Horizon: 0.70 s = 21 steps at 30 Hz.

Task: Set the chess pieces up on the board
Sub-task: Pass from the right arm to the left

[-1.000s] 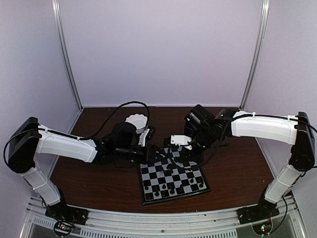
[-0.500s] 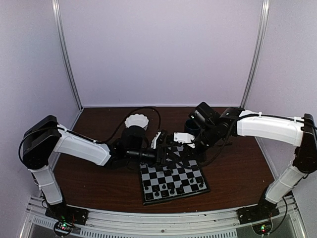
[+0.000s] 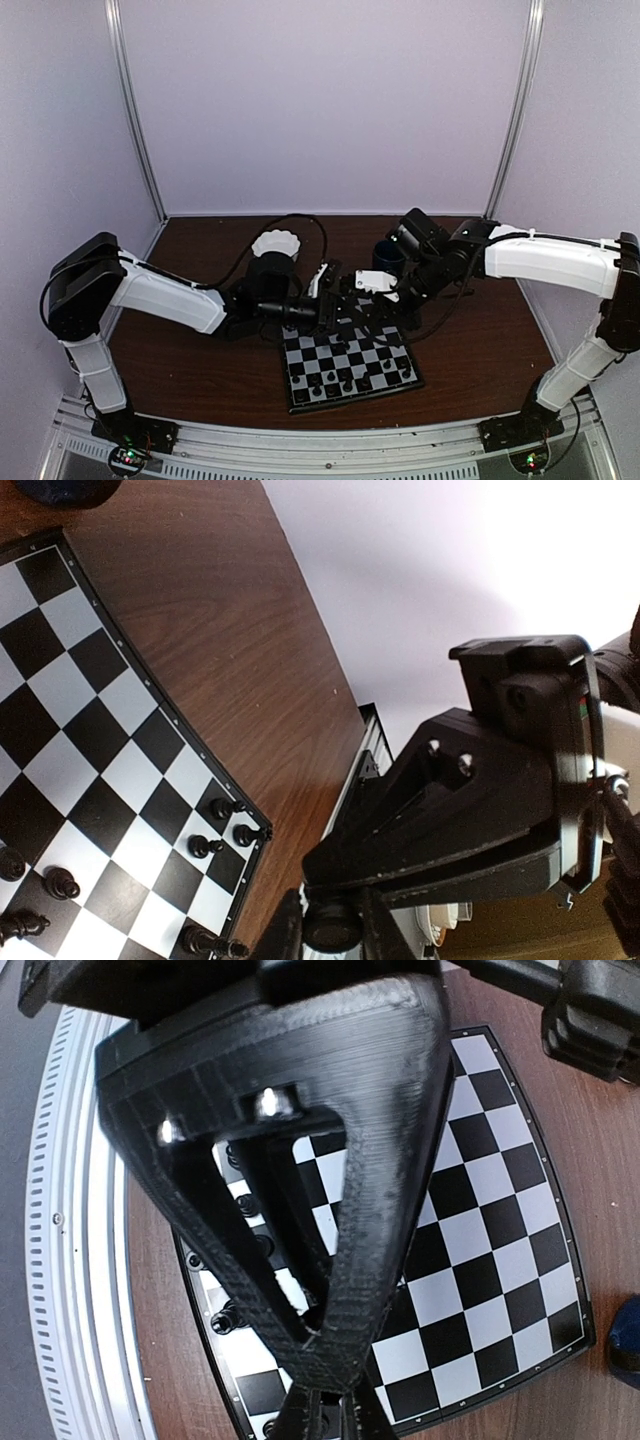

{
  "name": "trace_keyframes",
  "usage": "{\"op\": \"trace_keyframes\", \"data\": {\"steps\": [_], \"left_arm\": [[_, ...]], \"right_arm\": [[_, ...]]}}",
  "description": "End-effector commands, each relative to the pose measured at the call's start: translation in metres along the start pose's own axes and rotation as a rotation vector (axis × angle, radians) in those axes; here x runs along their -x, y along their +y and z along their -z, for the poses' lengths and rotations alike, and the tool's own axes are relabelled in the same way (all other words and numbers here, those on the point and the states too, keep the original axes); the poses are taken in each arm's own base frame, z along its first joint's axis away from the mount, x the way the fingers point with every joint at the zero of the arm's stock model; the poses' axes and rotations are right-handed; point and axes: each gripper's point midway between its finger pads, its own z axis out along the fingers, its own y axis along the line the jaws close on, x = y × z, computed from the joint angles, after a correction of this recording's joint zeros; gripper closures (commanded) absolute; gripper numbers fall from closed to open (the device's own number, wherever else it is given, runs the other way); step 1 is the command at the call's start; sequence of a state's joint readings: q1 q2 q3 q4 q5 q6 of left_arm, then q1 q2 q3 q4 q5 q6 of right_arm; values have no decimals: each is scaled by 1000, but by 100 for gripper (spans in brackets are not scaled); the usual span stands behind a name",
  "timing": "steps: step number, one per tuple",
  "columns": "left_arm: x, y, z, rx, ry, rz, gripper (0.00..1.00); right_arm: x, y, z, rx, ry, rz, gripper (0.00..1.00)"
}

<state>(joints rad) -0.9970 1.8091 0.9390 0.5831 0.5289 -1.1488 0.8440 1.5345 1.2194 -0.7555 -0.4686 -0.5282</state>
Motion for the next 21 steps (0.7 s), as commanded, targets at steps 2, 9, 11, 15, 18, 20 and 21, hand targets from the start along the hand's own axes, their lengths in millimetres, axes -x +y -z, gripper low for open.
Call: {"op": "trace_keyframes", "data": {"steps": [2,9,11,15,18,20,21], "left_arm": [[6,-16,-6,-64,-7,-35,86],[8,-19,0,-77,-33,-47,88],[12,-26,6,-93,-67,-68,88],[24,-46,15,-158,-141,-112,88],[34,-64,18,-227,-178,-112,88],[40,-72,19,-271,-196,-81,88],[44,-76,19,-295,-206,-62,88]], "right_arm": [[6,4,9,0,-33,20,95],[9,-2,24,-20,-57,-1,80],[13,-6,44,1,-128,-47,71],[23,-12,84,106,-279,-156,66],[27,-11,104,139,-340,-150,64],[28,-5,111,149,-349,-118,63],[29,-3,114,155,-355,-104,62]]}}
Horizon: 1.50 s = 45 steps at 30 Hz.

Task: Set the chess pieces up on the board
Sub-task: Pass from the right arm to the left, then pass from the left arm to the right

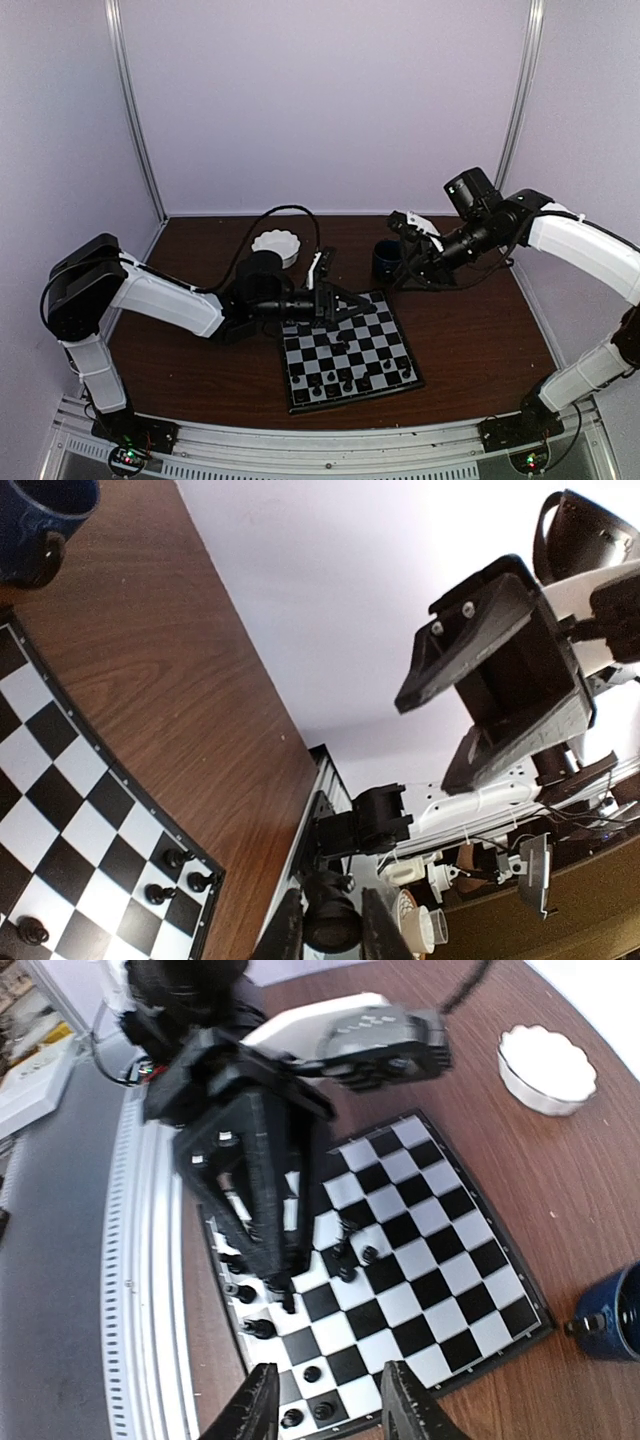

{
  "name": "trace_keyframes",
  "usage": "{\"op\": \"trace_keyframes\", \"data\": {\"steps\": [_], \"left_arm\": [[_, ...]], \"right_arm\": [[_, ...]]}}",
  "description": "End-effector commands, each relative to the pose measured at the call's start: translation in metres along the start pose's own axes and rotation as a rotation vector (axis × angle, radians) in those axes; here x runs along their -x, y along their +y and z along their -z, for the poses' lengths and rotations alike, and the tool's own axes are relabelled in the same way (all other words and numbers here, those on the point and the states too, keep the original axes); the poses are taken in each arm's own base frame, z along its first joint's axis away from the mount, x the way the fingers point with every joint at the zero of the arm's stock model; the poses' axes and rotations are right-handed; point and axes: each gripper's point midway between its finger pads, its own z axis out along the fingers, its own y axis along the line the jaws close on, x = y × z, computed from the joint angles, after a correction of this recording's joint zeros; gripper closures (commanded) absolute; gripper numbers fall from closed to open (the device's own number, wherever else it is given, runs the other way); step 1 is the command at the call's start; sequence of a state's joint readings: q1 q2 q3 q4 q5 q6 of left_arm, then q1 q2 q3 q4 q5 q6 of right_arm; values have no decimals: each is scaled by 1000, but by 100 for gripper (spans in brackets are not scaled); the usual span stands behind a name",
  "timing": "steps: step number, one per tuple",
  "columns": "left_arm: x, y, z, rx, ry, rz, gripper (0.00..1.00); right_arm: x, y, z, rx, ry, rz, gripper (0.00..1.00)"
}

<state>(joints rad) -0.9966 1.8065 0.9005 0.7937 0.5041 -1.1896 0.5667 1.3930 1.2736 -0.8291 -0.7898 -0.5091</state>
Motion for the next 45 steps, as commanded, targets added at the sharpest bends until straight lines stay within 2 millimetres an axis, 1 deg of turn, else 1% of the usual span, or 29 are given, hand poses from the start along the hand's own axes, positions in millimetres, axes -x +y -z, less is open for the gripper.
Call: {"op": "trace_keyframes", "data": {"steps": [1,4,8,11,14,19,22,26,29,31,33,37,39,41,43,44,45], "left_arm": [[34,-55,4,-206,-124,2,88],[44,-67,7,-304,-164,54,88],[50,-71,10,-374,-192,114,88],[52,-71,12,-390,-206,132,88],[53,-70,13,-398,-216,138,88],[53,-73,12,-422,-213,149,88],[53,-73,13,-422,-214,151,88],[53,-73,13,-421,-212,151,88],[53,-74,13,-424,-214,149,88],[53,-75,13,-425,-213,146,88],[54,-75,14,-424,-214,147,88],[53,-73,14,-421,-213,149,88],[52,-73,14,-421,-214,148,86],[52,-70,14,-413,-220,151,78],[51,-61,14,-390,-226,165,66],[50,-55,13,-378,-227,173,56],[49,-50,13,-367,-225,175,13]], "right_arm": [[18,35,18,134,-73,55,62],[25,37,20,148,-99,64,60],[35,33,21,143,-127,56,59],[40,29,19,134,-139,44,58],[46,29,18,144,-155,29,58],[43,22,6,128,-147,5,57],[44,23,2,135,-148,-1,58],[50,24,-1,147,-160,2,59],[49,25,-5,157,-152,0,63],[49,25,-8,164,-151,-2,68],[48,27,-10,172,-150,-3,76],[47,27,-11,173,-153,-7,85],[48,26,-10,167,-154,-6,90],[48,25,-10,158,-151,-5,95],[46,24,-9,144,-138,2,98],[43,24,-8,135,-122,5,99],[40,24,-6,122,-105,16,99]]}}
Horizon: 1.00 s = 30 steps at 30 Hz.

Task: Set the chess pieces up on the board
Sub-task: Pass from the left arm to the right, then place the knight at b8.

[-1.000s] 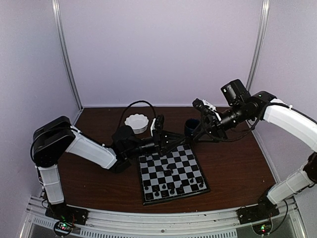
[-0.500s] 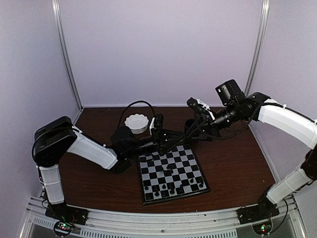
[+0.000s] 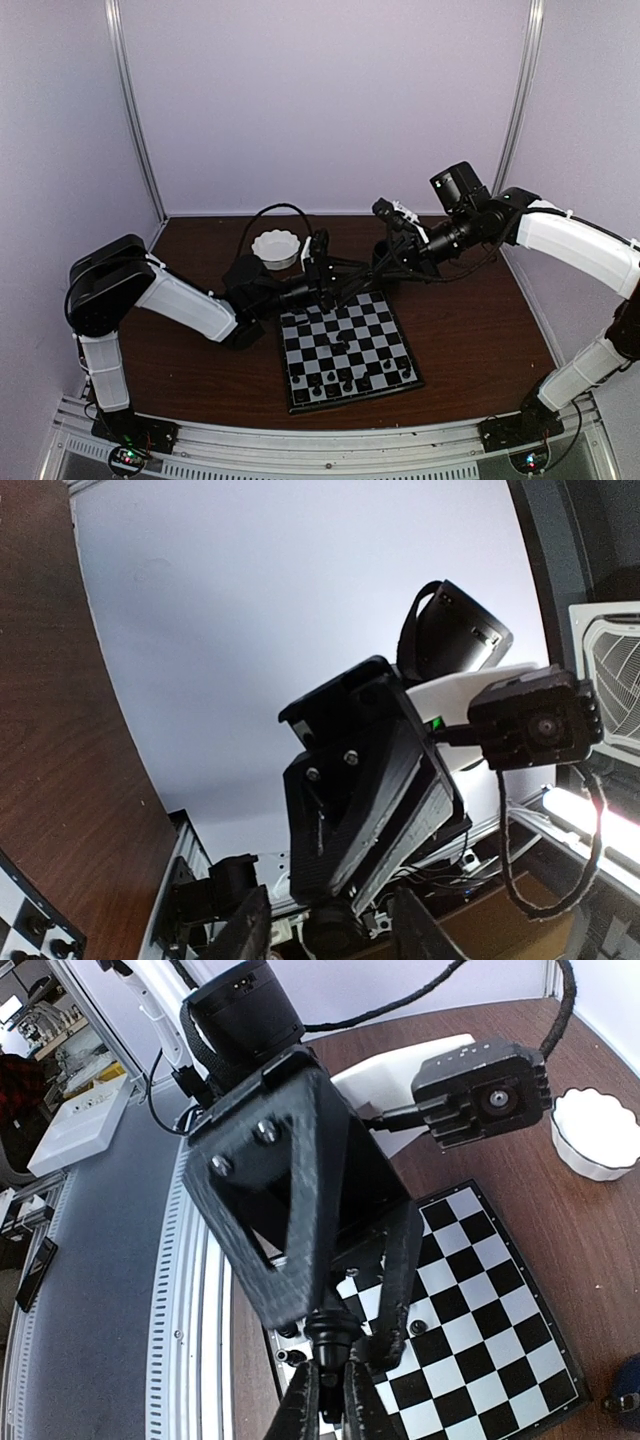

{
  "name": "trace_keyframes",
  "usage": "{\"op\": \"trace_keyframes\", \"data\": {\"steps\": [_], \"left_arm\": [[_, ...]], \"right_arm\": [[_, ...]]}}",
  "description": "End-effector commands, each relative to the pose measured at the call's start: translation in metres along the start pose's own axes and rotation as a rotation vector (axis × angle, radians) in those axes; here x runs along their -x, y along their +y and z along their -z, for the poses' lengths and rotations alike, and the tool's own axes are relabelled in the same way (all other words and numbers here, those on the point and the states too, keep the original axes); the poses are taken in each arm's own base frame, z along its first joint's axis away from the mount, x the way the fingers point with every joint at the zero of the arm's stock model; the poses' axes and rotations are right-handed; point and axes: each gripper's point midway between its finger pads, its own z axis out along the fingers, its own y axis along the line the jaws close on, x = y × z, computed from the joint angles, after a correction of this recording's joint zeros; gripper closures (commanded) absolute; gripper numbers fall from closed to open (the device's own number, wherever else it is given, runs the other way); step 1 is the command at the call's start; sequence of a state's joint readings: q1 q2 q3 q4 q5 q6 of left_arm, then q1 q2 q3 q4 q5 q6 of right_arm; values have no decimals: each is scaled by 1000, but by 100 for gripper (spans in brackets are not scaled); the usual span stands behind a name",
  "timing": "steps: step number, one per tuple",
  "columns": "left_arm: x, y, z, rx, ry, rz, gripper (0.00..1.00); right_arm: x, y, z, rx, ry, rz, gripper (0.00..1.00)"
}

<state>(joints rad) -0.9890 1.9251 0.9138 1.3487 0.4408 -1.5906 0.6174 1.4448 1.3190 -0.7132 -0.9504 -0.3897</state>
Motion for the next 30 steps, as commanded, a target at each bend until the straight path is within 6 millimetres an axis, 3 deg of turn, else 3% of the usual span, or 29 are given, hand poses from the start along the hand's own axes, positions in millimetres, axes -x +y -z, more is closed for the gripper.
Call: {"op": "trace_keyframes", "data": {"steps": [1,8,13,15,21,25,30], "left_arm": [[7,9,8,0,-29,-17,4],[25,53,41,259,12,-61,2],[49,68,75,655,122,-273,2],[70,48,85,862,179,-449,2],[138,14,156,1431,199,-850,2],[171,7,197,1686,87,-904,2],[176,8,211,1572,22,-827,7]], "right_arm": [[-6,1,7,-46,53,41,99],[-56,1,24,-125,294,126,99],[-94,13,19,-112,432,142,99],[-110,20,10,-98,503,170,99],[-152,30,-13,-98,713,316,99],[-160,31,-27,-91,778,352,98],[-172,30,-39,-99,892,418,99]]}}
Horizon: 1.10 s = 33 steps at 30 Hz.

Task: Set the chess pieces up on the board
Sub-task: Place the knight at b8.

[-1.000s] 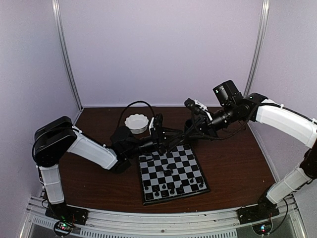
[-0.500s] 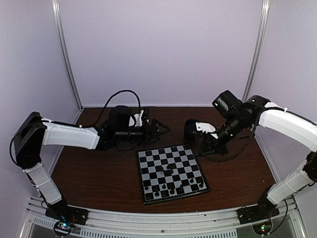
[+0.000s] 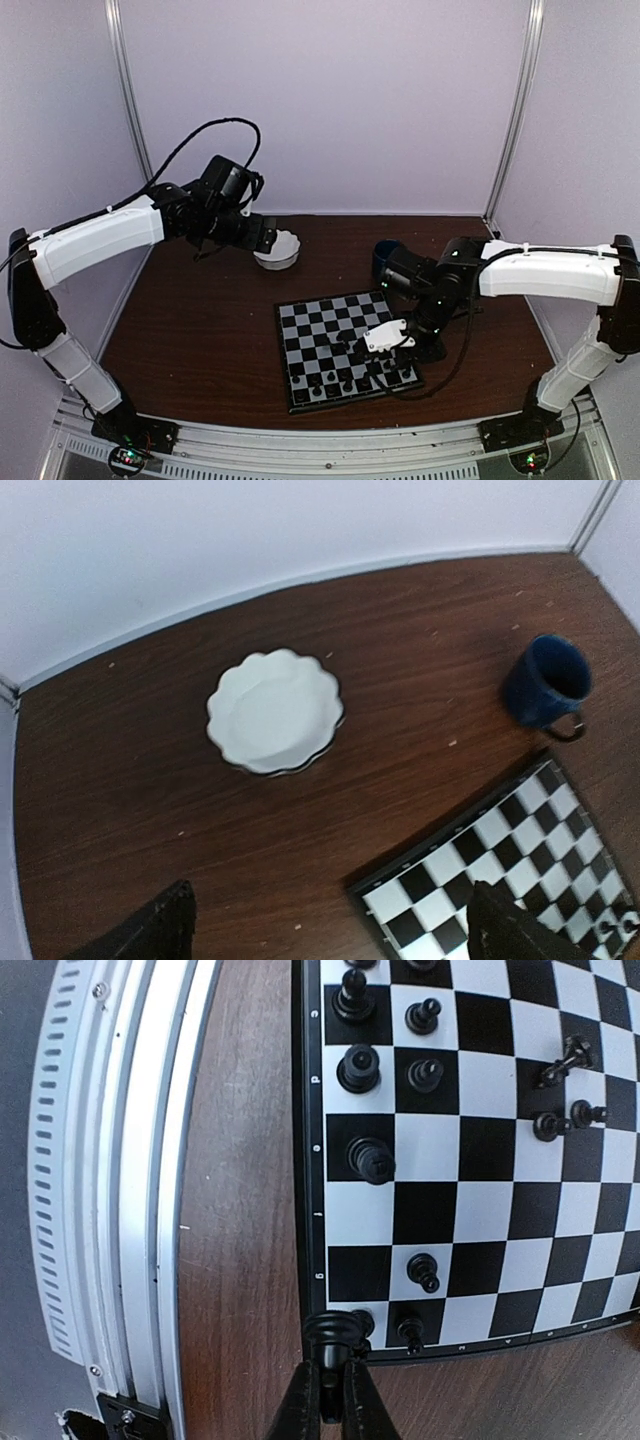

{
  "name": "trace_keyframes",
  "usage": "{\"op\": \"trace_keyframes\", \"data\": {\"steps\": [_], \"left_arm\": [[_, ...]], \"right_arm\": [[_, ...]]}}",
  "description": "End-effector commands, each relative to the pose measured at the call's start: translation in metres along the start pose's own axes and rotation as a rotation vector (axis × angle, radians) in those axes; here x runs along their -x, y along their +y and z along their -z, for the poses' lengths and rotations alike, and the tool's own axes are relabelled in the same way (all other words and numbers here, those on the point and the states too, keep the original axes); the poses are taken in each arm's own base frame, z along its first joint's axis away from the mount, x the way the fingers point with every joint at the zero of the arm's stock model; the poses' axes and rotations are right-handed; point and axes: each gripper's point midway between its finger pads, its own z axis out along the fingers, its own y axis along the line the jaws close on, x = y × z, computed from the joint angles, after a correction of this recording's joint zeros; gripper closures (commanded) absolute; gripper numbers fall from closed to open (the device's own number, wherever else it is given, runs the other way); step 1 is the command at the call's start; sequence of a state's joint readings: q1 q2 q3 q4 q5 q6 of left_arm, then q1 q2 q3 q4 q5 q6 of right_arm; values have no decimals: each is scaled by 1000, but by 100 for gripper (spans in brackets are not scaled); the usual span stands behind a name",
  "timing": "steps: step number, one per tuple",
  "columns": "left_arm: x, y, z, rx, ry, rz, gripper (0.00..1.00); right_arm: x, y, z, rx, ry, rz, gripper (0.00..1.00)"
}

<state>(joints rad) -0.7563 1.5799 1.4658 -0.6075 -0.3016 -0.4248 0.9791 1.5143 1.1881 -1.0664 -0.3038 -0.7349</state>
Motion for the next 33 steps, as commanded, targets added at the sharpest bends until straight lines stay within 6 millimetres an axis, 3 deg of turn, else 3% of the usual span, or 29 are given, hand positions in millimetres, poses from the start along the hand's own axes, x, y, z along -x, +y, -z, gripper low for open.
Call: {"op": "trace_keyframes", "data": {"steps": [1,6,11,33], "left_arm": [[-20,39,2,80,37,-11,8],[-14,61,23,161,-24,-42,8],[-8,64,35,159,-56,-28,9],[-12,53,33,90,-40,-6,9]], "right_arm": [[-4,-5,-10,-53,125,65,99],[-11,-2,-23,-64,239,119,98],[-10,-2,-31,-65,285,129,98],[-17,-9,-56,-58,365,137,96]]}}
